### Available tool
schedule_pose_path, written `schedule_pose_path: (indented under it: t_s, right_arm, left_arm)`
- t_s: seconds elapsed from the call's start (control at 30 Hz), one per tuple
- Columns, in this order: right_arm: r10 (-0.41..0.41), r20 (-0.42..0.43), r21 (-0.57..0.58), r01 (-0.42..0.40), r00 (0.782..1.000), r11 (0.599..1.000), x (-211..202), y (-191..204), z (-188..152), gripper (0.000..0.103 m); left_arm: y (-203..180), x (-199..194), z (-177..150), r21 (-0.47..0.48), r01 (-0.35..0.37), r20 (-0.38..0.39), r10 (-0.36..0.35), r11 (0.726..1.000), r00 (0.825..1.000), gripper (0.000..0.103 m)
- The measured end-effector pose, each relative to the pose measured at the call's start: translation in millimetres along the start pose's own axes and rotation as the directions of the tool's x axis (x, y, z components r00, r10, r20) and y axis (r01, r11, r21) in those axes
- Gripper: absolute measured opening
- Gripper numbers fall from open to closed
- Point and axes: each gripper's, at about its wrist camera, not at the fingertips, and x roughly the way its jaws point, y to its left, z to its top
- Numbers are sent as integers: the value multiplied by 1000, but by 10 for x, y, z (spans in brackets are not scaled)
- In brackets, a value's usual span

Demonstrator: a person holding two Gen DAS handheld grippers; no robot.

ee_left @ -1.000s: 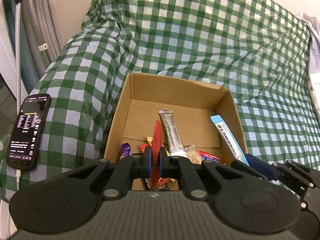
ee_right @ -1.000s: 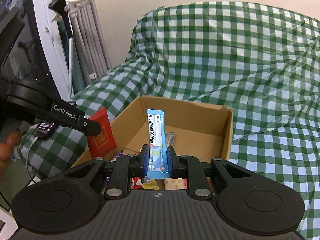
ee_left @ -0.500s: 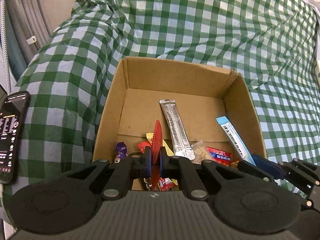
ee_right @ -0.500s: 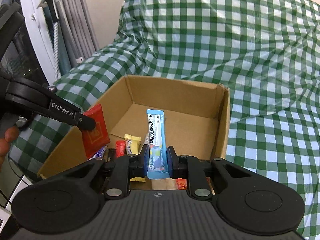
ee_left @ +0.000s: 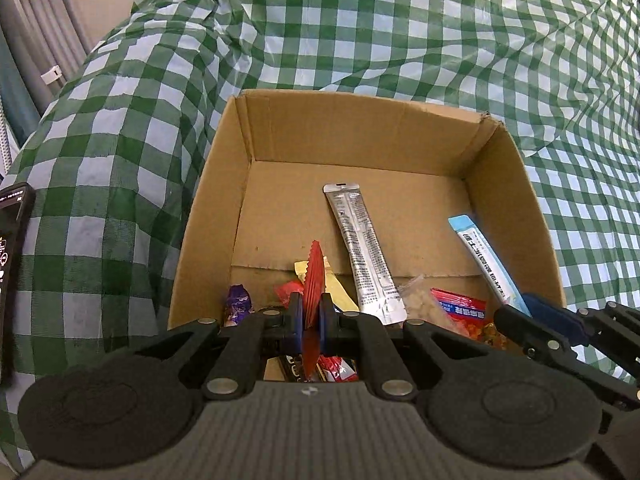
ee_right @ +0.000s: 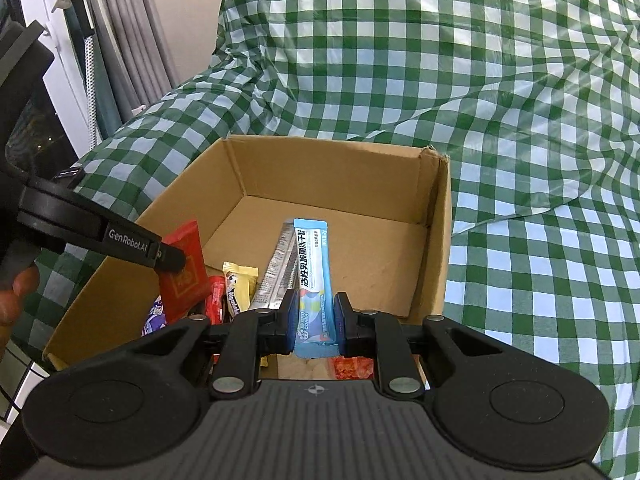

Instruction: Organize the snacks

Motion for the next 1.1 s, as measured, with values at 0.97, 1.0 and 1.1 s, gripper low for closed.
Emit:
schedule_pose_path:
  t_s: [0.97,1.0,1.1]
  right_arm:
    - [-49,57,-3,49,997,999,-1089,503,-420,102]
    - [-54,66,-7,54,996,999,-1159,542,-479,102]
    - [-67,85,-21,69,994,997,-1323,615,-598,102]
  left_arm:
    - [10,-1334,-1069,-10,-126,144,126,992,982,103]
    - [11,-1369,-1132,-15,-128,146,129,992,981,103]
    - [17,-1487,-1339,-45,-128,171,134,991,976,103]
